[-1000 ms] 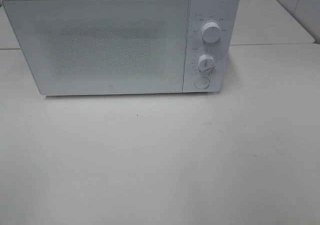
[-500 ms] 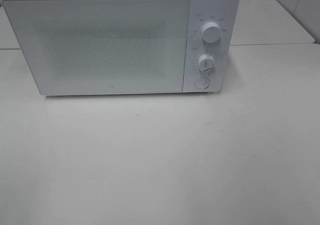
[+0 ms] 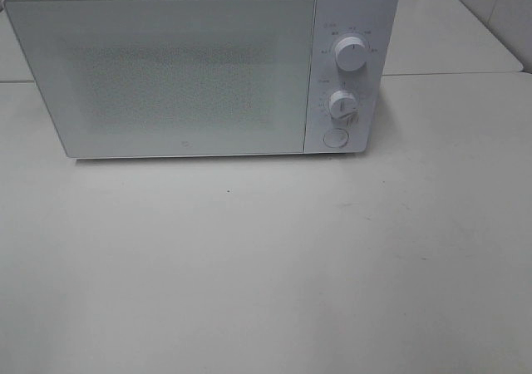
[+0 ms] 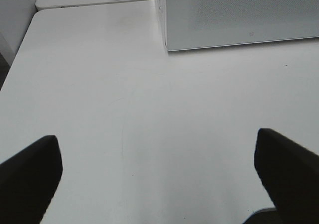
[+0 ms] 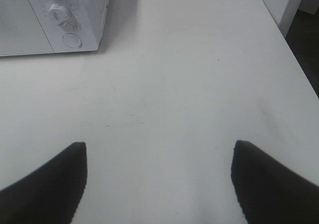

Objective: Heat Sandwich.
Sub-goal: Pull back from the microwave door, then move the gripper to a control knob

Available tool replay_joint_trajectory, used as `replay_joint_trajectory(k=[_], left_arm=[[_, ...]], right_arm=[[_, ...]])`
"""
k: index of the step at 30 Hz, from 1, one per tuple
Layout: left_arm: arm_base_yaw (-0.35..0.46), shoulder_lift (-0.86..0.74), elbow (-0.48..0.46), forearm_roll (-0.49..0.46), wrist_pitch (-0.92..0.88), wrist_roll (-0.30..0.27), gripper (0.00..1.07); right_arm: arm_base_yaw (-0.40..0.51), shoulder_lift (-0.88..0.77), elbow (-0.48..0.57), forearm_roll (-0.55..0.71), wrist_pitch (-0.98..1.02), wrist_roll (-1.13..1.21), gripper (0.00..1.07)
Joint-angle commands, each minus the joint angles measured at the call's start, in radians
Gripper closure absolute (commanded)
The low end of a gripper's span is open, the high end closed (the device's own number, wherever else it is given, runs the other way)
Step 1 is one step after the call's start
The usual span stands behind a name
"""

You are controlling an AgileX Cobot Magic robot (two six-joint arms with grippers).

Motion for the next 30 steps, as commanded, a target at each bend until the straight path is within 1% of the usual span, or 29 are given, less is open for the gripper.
replay_joint_trajectory(k=[1, 13, 19, 22, 23, 24, 27, 28, 30], left_arm=[[-0.001, -0.028, 0.003, -0.010, -0.012, -0.001, 0.05], [-0.001, -0.028, 0.003, -0.010, -0.012, -0.001, 0.05], [-0.001, -0.028, 0.003, -0.010, -0.012, -0.001, 0.05], [-0.001, -0.028, 0.003, -0.010, -0.012, -0.001, 0.05], [-0.001, -0.028, 0.003, -0.010, -0.012, -0.001, 0.05], [-0.001, -0.028, 0.003, -0.010, -0.012, -0.001, 0.05], [-0.001, -0.028, 0.003, -0.010, -0.012, -0.001, 0.05], [-0.001, -0.028, 0.003, -0.010, -0.012, -0.001, 0.05], [-0.001, -0.028, 0.003, -0.010, -0.012, -0.001, 0.05]], right_arm=[[-0.009, -0.026, 0.004, -0.003, -0.006, 0.007, 0.31], [-0.009, -0.026, 0.004, -0.003, -0.008, 0.007, 0.31], [-0.009, -0.006, -0.030, -0.005, -0.048, 0.006, 0.30], [-0.009, 0.034, -0.036, -0.005, -0.085, 0.006, 0.25], [-0.009, 0.069, -0.036, -0.007, -0.111, 0.006, 0.20], [-0.009, 0.069, -0.036, -0.007, -0.111, 0.006, 0.20], [-0.009, 0.138, -0.035, -0.009, -0.154, 0.006, 0.17], [-0.009, 0.181, -0.034, -0.010, -0.192, 0.006, 0.17], [-0.009, 0.204, -0.034, -0.012, -0.215, 0.006, 0.17]])
